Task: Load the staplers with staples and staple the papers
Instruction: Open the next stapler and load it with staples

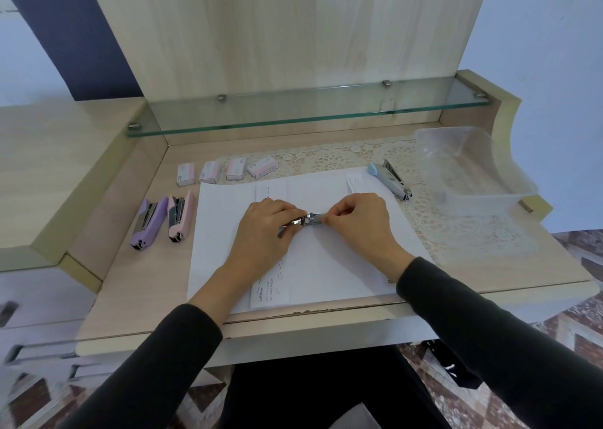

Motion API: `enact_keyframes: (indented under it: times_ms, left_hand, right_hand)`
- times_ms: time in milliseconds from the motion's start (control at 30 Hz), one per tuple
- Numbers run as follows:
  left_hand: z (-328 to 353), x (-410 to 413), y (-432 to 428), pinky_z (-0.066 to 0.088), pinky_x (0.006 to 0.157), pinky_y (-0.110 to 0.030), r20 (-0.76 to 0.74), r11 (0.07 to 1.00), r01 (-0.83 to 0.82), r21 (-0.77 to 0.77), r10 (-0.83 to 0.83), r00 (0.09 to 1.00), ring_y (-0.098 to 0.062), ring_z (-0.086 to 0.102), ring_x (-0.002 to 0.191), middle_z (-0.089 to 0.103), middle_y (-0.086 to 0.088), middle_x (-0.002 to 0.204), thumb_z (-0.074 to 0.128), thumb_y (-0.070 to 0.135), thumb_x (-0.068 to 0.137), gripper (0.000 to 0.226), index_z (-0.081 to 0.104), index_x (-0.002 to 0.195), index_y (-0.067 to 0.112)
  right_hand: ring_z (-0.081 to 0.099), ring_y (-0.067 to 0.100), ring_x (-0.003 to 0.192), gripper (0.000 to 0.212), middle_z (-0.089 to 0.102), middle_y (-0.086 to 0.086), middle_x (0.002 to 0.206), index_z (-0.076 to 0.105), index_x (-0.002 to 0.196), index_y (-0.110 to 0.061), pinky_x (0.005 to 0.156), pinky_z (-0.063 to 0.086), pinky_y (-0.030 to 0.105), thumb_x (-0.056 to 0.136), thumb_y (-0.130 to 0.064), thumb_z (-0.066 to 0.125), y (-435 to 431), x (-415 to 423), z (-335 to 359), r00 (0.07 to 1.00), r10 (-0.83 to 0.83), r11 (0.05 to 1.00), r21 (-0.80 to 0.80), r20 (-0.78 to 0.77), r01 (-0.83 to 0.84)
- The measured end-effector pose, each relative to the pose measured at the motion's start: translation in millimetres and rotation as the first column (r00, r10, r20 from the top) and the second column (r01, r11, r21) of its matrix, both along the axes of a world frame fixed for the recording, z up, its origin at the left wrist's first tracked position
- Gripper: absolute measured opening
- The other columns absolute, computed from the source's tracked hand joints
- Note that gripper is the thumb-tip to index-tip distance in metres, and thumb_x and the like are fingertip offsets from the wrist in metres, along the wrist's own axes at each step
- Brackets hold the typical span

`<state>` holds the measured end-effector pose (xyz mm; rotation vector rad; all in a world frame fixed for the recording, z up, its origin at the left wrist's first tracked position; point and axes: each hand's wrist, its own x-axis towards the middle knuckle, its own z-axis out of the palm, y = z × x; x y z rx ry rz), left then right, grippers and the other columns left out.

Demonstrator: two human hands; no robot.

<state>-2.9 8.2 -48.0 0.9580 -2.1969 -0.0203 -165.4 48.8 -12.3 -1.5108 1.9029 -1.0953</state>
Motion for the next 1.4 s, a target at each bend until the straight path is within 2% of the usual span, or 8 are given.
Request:
enact_keyframes:
  times_ms: [133, 300, 533, 767, 833, 1000, 1200, 1400]
  left_hand:
    - [1.5, -0.2, 1.9, 0.042, 0.067, -0.029, -0.004, 1.000, -0.001, 0.020, 0.001, 1.000, -0.010, 0.049, 0.077, 0.070, -0.004, 0.082, 0.065, 0.012, 0.071, 0.019, 0.073, 0.089, 0.010]
    - [4.5, 1.3, 4.7, 0.041, 0.067, -0.030, 0.010, 0.998, -0.019, 0.057, 0.019, 1.000, -0.025, 0.062, 0.071, 0.070, -0.005, 0.083, 0.064, 0.014, 0.072, 0.020, 0.072, 0.090, 0.009]
    - [7.2, 0.2, 6.4, 0.044, 0.068, -0.031, 0.028, 0.995, -0.025, 0.099, 0.022, 0.999, -0.024, 0.063, 0.073, 0.070, -0.005, 0.084, 0.062, 0.017, 0.076, 0.020, 0.072, 0.092, 0.010]
    - [7.7, 1.3, 7.3, 0.047, 0.069, -0.033, 0.021, 0.994, -0.011, 0.113, 0.009, 1.000, -0.025, 0.064, 0.075, 0.070, -0.006, 0.086, 0.062, 0.017, 0.076, 0.022, 0.072, 0.093, 0.008]
    - [7.3, 2.0, 6.8, 0.048, 0.068, -0.034, 0.023, 0.994, -0.007, 0.109, 0.004, 1.000, -0.025, 0.064, 0.075, 0.070, -0.006, 0.086, 0.063, 0.017, 0.076, 0.021, 0.072, 0.093, 0.008]
    - [7.7, 2.4, 7.0, 0.051, 0.068, -0.036, 0.016, 0.994, 0.003, 0.111, -0.004, 1.000, -0.026, 0.064, 0.075, 0.070, -0.007, 0.086, 0.064, 0.015, 0.076, 0.020, 0.072, 0.093, 0.008]
    - [8.6, 2.0, 7.2, 0.049, 0.070, -0.032, 0.010, 0.991, 0.002, 0.137, -0.004, 1.000, -0.024, 0.064, 0.076, 0.070, -0.005, 0.087, 0.061, 0.019, 0.076, 0.022, 0.072, 0.092, 0.009]
    - [8.6, 2.2, 7.6, 0.046, 0.069, -0.030, 0.013, 0.992, 0.001, 0.124, -0.002, 1.000, -0.024, 0.064, 0.074, 0.070, -0.005, 0.086, 0.063, 0.017, 0.075, 0.021, 0.072, 0.092, 0.009]
  right_hand:
    - [0.047, 0.003, 0.053, 0.009, 0.054, -0.011, 0.055, 0.068, 0.064, -0.010, 0.051, 0.035, 0.014, 0.073, -0.008, 0.069, 2.7, -8.3, -1.0, 0.999, -0.006, 1.000, -0.010, 0.049, 0.006]
    - [0.045, 0.000, 0.044, 0.021, 0.054, -0.007, 0.055, 0.061, 0.057, -0.016, 0.045, 0.034, 0.006, 0.072, -0.005, 0.071, 8.3, -25.2, 5.9, 0.986, 0.010, 0.998, -0.060, 0.166, 0.000]
    - [0.057, 0.004, 0.046, 0.011, 0.064, 0.005, 0.068, 0.059, 0.071, -0.006, 0.043, 0.045, 0.015, 0.079, 0.001, 0.064, 8.9, -59.7, 31.8, 0.960, 0.008, 0.996, -0.088, 0.278, 0.017]
    - [0.055, -0.001, 0.044, 0.015, 0.063, 0.001, 0.068, 0.063, 0.096, -0.007, 0.044, 0.044, 0.011, 0.081, -0.004, 0.061, -4.3, -118.8, 65.3, 0.970, -0.226, 0.957, -0.169, 0.088, 0.238]
    - [0.056, 0.006, 0.052, 0.014, 0.064, 0.007, 0.075, 0.067, 0.094, -0.005, 0.046, 0.045, 0.009, 0.082, -0.005, 0.061, -5.3, -135.2, 69.7, 0.957, -0.289, 0.943, -0.168, 0.019, 0.288]
    - [0.055, 0.018, 0.078, 0.008, 0.061, 0.006, 0.085, 0.069, 0.085, -0.010, 0.074, 0.047, 0.028, 0.079, -0.013, 0.067, -0.4, -156.2, 61.6, 0.919, -0.353, 0.936, -0.073, -0.178, 0.345]
    - [0.057, 0.022, 0.078, 0.007, 0.061, 0.009, 0.090, 0.068, 0.082, -0.012, 0.069, 0.044, 0.026, 0.081, -0.008, 0.063, 4.6, -163.1, 50.8, 0.919, -0.313, 0.943, 0.042, -0.239, 0.332]
    - [0.056, 0.019, 0.072, 0.009, 0.062, 0.008, 0.083, 0.070, 0.085, -0.006, 0.077, 0.049, 0.029, 0.081, -0.005, 0.062, 2.7, -161.9, 58.3, 0.925, -0.317, 0.947, -0.020, -0.210, 0.320]
